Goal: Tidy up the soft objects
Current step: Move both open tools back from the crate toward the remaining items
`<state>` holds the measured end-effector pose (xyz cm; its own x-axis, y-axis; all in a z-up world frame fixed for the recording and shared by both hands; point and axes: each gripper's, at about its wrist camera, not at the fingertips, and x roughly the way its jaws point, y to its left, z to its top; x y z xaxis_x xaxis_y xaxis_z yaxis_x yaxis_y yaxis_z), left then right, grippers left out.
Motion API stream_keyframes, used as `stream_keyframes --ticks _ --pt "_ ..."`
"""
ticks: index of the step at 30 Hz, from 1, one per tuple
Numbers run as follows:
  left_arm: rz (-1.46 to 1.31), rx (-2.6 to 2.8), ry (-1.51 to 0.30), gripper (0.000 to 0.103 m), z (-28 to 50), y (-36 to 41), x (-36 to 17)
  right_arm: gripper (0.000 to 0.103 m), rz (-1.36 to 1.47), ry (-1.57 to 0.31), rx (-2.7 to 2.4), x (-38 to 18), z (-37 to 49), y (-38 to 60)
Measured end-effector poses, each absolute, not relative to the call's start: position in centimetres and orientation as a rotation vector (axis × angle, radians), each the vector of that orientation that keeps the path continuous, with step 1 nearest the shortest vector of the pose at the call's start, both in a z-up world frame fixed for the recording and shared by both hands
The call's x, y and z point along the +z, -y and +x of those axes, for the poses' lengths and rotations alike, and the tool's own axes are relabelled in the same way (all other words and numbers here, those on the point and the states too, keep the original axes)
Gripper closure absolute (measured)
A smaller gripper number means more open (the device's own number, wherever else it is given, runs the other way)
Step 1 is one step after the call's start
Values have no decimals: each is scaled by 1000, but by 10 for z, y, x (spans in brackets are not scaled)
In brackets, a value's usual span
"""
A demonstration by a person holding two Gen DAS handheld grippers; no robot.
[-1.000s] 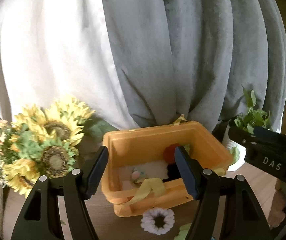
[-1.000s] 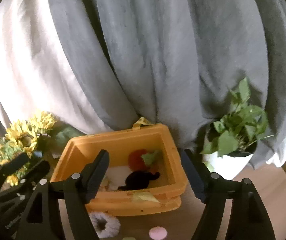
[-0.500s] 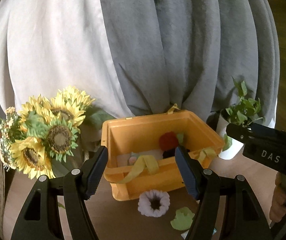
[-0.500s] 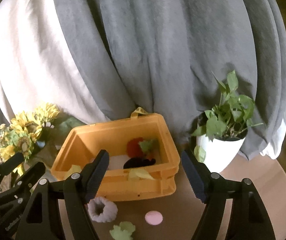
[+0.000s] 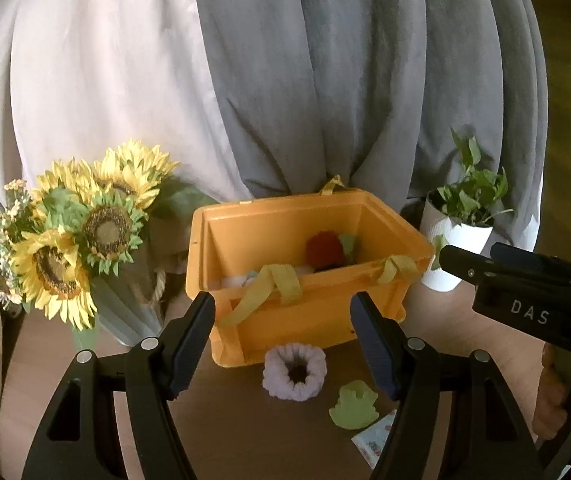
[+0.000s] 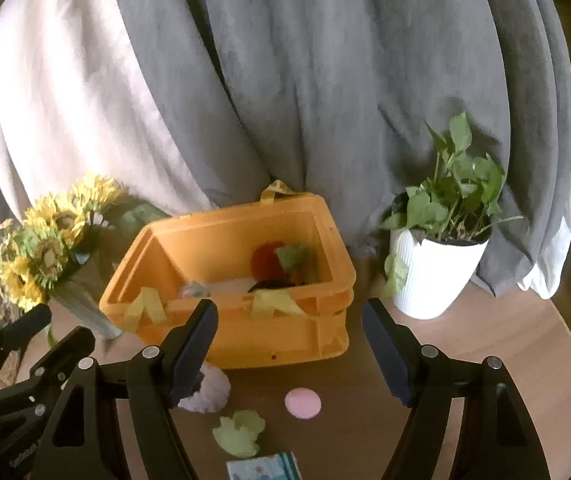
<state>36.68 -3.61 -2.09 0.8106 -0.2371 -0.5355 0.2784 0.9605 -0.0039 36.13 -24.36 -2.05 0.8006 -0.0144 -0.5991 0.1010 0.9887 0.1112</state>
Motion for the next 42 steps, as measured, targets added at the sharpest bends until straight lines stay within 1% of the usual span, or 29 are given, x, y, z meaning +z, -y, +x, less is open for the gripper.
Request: stream_keyframes --ticks 14,22,35,42 --pt "82 -301 -681 33 366 40 -54 28 135 -743 -53 -48 358 241" --pt "90 -318 -710 33 370 43 -66 28 145 -809 -53 -67 361 242" --pt "52 -350 -859 33 389 45 -106 28 150 -916 -51 -100 371 244" --pt "58 -349 -896 33 400 49 -124 28 167 -980 -54 -121 382 247"
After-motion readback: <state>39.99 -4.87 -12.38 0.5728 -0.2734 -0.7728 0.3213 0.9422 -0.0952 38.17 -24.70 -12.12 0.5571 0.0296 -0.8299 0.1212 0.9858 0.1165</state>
